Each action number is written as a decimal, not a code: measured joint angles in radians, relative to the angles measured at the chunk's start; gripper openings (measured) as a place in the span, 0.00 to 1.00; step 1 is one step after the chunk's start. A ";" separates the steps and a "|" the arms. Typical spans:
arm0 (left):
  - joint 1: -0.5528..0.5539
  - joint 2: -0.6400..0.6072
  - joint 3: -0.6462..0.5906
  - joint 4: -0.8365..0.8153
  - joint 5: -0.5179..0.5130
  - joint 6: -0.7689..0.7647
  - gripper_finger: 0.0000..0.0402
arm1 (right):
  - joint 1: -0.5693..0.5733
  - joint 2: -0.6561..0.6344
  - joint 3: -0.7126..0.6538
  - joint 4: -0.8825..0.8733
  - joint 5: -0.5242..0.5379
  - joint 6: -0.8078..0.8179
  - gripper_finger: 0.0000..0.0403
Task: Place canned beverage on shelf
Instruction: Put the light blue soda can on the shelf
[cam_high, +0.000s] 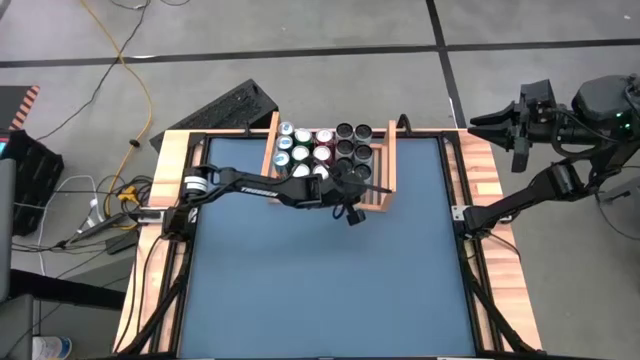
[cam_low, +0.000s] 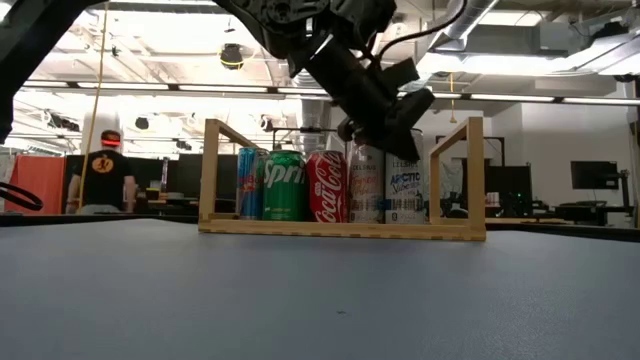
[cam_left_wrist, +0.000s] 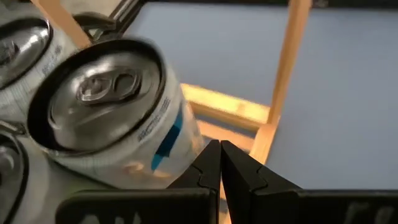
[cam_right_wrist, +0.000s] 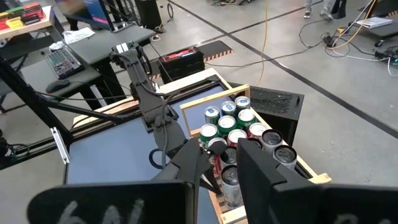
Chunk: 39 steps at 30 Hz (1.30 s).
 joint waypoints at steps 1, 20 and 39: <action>0.003 0.002 0.000 -0.004 -0.003 0.005 0.00 | 0.000 0.000 0.000 0.000 0.000 0.000 0.22; 0.024 0.003 -0.001 0.015 -0.037 0.009 0.00 | 0.000 0.001 0.000 0.000 0.000 -0.008 0.22; 0.020 0.003 -0.002 0.071 -0.048 -0.071 0.00 | 0.000 -0.008 -0.162 -0.001 0.029 -0.008 0.22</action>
